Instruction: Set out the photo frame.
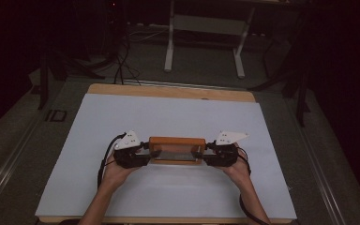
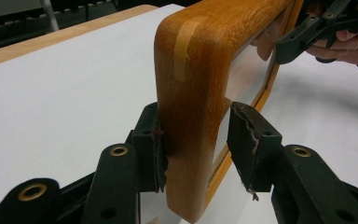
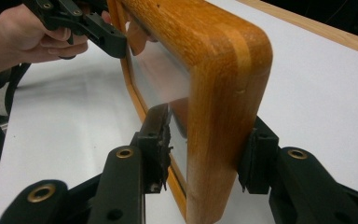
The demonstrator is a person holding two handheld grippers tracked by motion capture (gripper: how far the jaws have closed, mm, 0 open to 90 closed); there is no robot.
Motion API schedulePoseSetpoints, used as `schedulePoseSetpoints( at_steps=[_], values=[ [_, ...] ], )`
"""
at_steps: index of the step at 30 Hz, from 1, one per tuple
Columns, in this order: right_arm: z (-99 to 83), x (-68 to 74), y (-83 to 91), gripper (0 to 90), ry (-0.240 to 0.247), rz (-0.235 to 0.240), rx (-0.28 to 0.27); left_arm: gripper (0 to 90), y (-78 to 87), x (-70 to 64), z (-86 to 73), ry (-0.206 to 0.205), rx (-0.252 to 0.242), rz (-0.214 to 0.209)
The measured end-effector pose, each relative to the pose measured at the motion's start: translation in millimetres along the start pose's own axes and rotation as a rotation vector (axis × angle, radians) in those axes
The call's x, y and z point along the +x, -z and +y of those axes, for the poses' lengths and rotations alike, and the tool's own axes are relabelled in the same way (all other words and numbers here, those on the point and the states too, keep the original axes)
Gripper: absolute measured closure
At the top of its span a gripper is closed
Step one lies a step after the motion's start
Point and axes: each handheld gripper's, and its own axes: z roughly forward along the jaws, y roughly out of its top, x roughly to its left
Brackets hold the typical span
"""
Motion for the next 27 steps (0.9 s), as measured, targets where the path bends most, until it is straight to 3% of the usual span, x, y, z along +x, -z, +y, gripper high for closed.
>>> schedulePoseSetpoints(
  at_steps=[21,27],
  values=[
    [-1.8,-3.1,-0.5,59.8,-0.068,0.031,-0.017,57.7,2.1,3.9,0.8,0.068,-0.010,-0.023],
    [-3.4,-4.8,-1.5,59.8,-0.102,0.043,-0.027,58.2,2.4,6.8,0.4,0.105,-0.015,-0.041]
  ],
)
